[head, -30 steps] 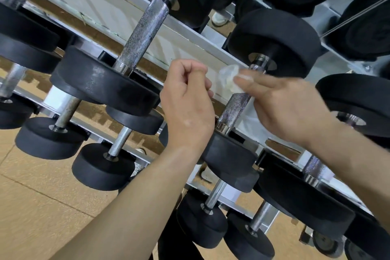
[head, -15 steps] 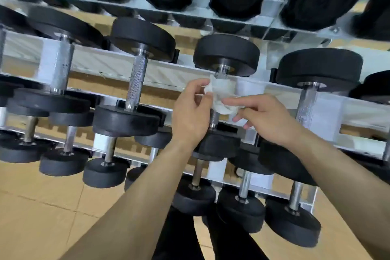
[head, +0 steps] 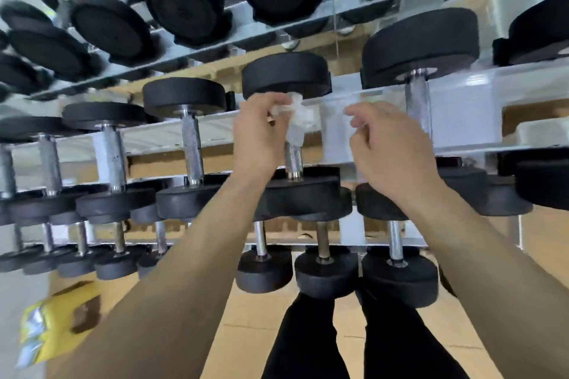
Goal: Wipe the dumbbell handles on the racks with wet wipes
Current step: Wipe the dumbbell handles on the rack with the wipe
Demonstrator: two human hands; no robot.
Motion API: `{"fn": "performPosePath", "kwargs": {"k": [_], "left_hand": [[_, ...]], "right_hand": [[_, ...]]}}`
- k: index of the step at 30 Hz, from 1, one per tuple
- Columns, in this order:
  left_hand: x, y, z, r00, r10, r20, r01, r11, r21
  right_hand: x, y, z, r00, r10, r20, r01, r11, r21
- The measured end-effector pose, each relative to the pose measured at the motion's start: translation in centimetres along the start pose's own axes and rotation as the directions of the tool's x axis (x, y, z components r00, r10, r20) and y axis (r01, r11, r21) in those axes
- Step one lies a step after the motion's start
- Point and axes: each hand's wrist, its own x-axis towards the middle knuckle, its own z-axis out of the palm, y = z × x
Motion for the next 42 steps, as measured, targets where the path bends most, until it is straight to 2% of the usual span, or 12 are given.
{"fn": "performPosePath", "kwargs": {"k": [2,4,6,9,11,12,15,19,25,28,34,42], "left_hand": [[0.6,-0.7,0.9,0.974,0.158,0.163,-0.19,0.961,0.2],[0.8,-1.8,1.2,0.924,0.287,0.253,-0.363,0.866,0.344],[0.9,-2.9,0.9,0.887,0.392,0.246,-0.462,0.771,0.439],[0.6,-3.0,0.7,0.865,0.433,0.253,-0.502,0.754,0.424],[0.3,-2.5,0.8,0.857,0.41,0.313,-0.512,0.75,0.419],[0.2,-2.5,0.8,0.844,0.397,0.359,-0.526,0.742,0.416],[-0.1,-2.8,0.0,0.76,0.355,0.544,-0.583,0.742,0.33],[0.2,-2.7,-0.2,0.671,0.379,0.637,-0.671,0.676,0.304],[2.4,-1.6,0.9,0.81,0.457,0.368,-0.586,0.662,0.467],[1.7,-1.5,0.9,0.783,0.481,0.394,-0.622,0.588,0.517],[1.0,-2.0,-0.4,0.869,0.337,0.361,-0.488,0.704,0.516],[0.9,-1.5,0.1,0.909,0.255,0.331,-0.396,0.776,0.491]], "right_hand": [[0.4,0.6,1.0,0.991,-0.001,0.134,0.028,0.979,-0.2],[0.2,0.1,2.3,0.985,0.018,0.173,0.019,0.978,-0.206],[-0.2,-1.0,4.0,0.991,0.037,0.125,-0.024,0.994,-0.106],[-0.6,-3.2,7.3,0.983,0.16,0.085,-0.176,0.957,0.231],[-0.9,-4.0,9.2,0.938,0.333,0.096,-0.331,0.775,0.539],[-1.1,-4.1,9.9,0.907,0.416,0.065,-0.36,0.686,0.632],[-1.5,-4.0,11.0,0.838,0.544,-0.045,-0.338,0.583,0.739],[-1.3,-3.7,11.4,0.811,0.585,0.011,-0.393,0.53,0.751],[-1.3,-3.8,11.5,0.808,0.588,-0.019,-0.371,0.534,0.759],[-1.3,-3.8,11.5,0.807,0.59,-0.016,-0.379,0.54,0.751],[-1.3,-3.8,11.5,0.815,0.579,-0.033,-0.361,0.551,0.752],[-1.3,-3.7,11.6,0.814,0.579,-0.052,-0.35,0.56,0.751]]}}
